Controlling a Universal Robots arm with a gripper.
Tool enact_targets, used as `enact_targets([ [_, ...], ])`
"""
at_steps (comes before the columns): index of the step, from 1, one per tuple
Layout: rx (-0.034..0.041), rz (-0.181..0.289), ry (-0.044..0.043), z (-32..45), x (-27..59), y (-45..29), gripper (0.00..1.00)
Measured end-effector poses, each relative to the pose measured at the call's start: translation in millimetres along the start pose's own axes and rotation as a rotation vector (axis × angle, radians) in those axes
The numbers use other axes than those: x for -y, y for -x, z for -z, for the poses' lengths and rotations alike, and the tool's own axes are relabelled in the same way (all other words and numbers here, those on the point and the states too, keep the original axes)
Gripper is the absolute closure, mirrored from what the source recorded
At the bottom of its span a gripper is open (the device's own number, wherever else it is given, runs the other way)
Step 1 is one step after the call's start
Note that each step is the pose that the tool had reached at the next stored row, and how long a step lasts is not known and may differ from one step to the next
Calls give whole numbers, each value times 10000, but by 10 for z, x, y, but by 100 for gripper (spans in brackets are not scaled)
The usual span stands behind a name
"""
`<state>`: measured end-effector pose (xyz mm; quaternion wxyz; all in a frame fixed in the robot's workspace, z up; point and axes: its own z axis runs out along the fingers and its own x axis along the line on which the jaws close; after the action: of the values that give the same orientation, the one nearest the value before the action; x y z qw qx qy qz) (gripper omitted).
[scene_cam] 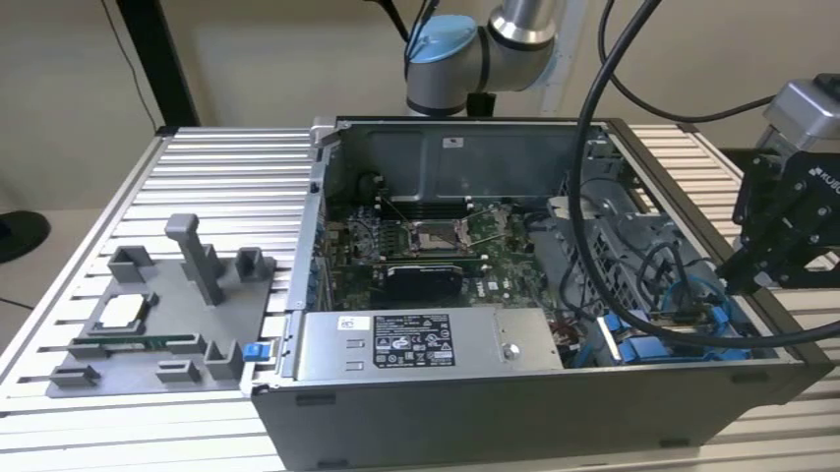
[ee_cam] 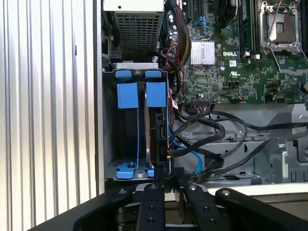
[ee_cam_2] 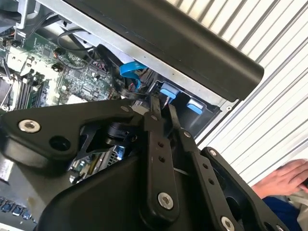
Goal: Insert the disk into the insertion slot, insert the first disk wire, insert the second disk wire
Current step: 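Insert the second disk wire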
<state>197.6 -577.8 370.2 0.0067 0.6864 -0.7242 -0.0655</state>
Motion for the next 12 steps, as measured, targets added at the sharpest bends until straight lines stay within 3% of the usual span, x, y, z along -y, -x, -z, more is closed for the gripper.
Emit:
enact_targets([
  [8, -1, 0, 5, -3, 0, 0, 0],
  [9, -1, -1, 5, -3, 0, 0, 100],
  [12, -1, 0, 5, -3, 0, 0, 100],
])
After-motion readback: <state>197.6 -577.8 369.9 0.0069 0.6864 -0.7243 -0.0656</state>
